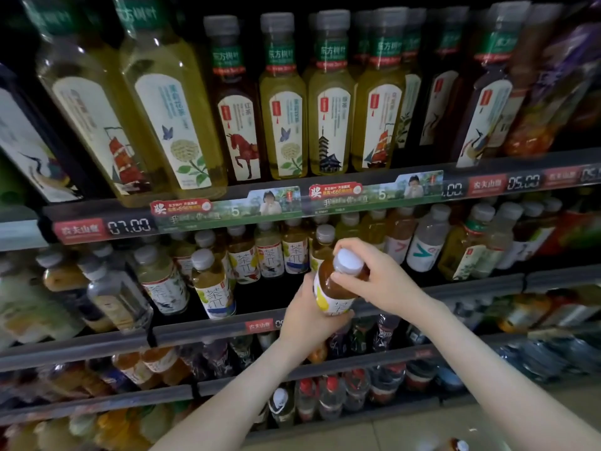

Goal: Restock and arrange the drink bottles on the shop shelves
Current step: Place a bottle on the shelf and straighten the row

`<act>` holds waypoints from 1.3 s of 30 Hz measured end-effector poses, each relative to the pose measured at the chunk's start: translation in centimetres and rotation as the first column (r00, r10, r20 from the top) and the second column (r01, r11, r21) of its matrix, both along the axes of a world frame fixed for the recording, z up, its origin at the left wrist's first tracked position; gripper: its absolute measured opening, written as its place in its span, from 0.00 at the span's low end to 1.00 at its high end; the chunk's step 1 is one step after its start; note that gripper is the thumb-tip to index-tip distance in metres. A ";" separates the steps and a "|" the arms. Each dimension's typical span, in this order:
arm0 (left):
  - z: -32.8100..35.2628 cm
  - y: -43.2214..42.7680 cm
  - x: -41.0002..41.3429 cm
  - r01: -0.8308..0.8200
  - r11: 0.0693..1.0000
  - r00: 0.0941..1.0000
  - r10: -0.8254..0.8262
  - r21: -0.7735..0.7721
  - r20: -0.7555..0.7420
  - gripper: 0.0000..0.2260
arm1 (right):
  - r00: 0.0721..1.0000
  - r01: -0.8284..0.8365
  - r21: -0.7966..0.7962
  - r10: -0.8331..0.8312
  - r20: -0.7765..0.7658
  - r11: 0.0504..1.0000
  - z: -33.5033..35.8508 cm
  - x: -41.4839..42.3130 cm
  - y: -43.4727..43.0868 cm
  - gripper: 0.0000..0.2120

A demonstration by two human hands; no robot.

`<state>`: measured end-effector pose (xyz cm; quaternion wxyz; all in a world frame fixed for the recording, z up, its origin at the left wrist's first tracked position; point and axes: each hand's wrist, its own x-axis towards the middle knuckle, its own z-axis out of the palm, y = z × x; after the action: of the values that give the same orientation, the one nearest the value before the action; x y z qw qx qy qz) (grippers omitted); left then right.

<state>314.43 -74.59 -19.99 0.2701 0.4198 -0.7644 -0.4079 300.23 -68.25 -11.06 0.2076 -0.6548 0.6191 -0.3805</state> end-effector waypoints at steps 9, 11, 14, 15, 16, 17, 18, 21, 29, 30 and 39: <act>-1.2 0.0 5.5 -0.209 0.938 0.978 0.200 0.278 0.060 0.29 | 0.969 0.246 0.180 -0.248 -0.010 0.952 -5.0 -3.1 -6.5 0.30; -1.3 -0.3 6.5 -0.247 0.913 0.968 0.246 0.325 0.047 0.30 | 0.964 0.250 0.251 -0.215 -0.158 0.935 -5.7 -3.8 -7.9 0.37; -1.1 -0.9 7.7 -0.262 0.890 0.963 0.269 0.373 0.035 0.31 | 0.966 0.163 0.372 -0.070 -0.250 0.914 -5.4 -3.4 -9.6 0.35; -0.9 -1.0 8.0 -0.259 0.888 0.963 0.269 0.379 0.027 0.31 | 0.967 0.153 0.387 -0.057 -0.248 0.909 -5.2 -3.1 -10.0 0.33; -0.7 -1.1 8.3 -0.254 0.890 0.964 0.266 0.380 0.019 0.30 | 0.970 0.159 0.385 -0.071 -0.234 0.909 -5.1 -2.8 -10.5 0.32; -0.5 -1.0 8.5 -0.250 0.891 0.964 0.264 0.379 0.015 0.29 | 0.972 0.176 0.372 -0.102 -0.210 0.911 -5.0 -2.6 -10.9 0.31; -0.3 -1.0 8.7 -0.250 0.891 0.964 0.265 0.380 0.013 0.28 | 0.975 0.187 0.356 -0.127 -0.185 0.916 -4.9 -2.7 -11.4 0.31; 0.1 -0.6 9.2 -0.267 0.878 0.956 0.294 0.396 -0.007 0.27 | 0.979 0.162 0.304 -0.115 -0.166 0.939 -4.7 -3.0 -12.1 0.30; -0.6 0.2 10.1 -0.271 0.857 0.954 0.301 0.439 0.002 0.27 | 0.939 0.203 0.252 -0.114 -0.325 0.946 -5.4 -3.9 -12.1 0.23; -0.4 0.4 10.0 -0.252 0.855 0.956 0.291 0.454 -0.018 0.26 | 0.933 0.204 0.261 -0.107 -0.343 0.944 -5.5 -4.1 -12.1 0.24; 0.4 2.2 9.5 -0.046 0.819 0.972 0.169 0.572 -0.163 0.30 | 0.976 0.195 0.317 -0.151 -0.158 0.928 -5.6 -2.7 -13.1 0.25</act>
<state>323.90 -72.37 -19.64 0.2345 0.4789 -0.5524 -0.6408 297.54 -81.39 -16.63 0.2390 -0.5770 0.7418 -0.2442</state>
